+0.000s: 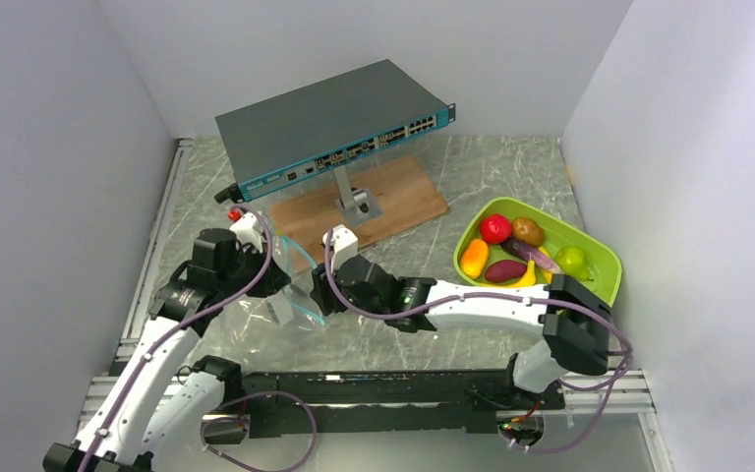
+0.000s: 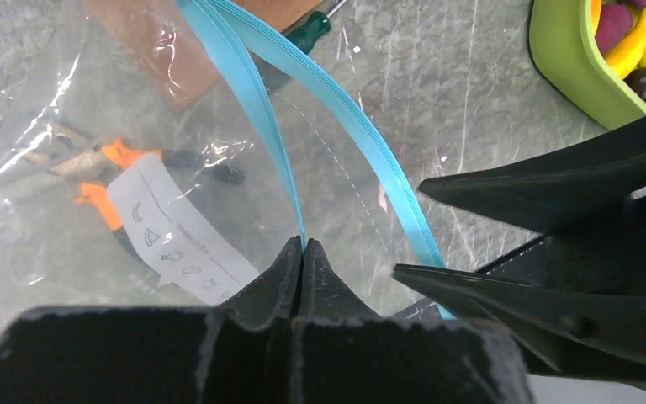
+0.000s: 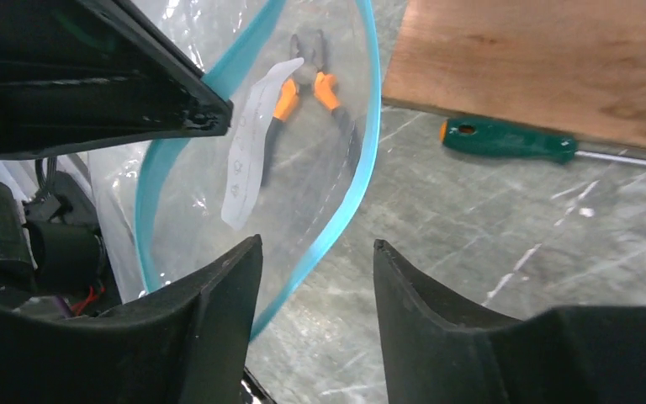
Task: Place the food in the zip-top bag and seal the zipper
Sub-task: Open the zipper of the food storage bag at the center of the board, then pick up the fake fruit from the bin.
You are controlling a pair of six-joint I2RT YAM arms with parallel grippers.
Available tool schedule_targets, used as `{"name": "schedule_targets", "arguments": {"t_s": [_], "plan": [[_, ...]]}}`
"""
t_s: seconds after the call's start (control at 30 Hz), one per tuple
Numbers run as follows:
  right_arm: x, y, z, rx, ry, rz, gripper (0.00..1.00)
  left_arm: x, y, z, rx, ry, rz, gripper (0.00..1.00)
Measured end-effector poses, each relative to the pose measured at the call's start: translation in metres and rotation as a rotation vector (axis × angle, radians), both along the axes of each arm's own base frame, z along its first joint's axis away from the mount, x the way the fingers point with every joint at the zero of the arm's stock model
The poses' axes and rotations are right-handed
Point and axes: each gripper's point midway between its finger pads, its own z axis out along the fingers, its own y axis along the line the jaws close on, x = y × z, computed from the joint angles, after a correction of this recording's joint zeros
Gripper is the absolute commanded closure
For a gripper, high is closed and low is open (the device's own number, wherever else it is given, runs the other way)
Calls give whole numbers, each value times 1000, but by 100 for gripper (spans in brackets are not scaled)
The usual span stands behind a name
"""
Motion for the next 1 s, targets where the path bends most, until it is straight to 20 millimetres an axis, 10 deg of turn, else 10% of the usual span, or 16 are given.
{"name": "schedule_targets", "arguments": {"t_s": [0.4, 0.63, 1.0], "plan": [[47, -80, 83, 20, -116, -157, 31, 5, -3, -10, 18, 27, -32, 100], [112, -190, 42, -93, -21, -542, 9, -2, -9, 5, -14, -43, -70, 100], [136, -331, 27, -80, 65, -986, 1, -6, -14, 5, -13, -43, -97, 100]]}}
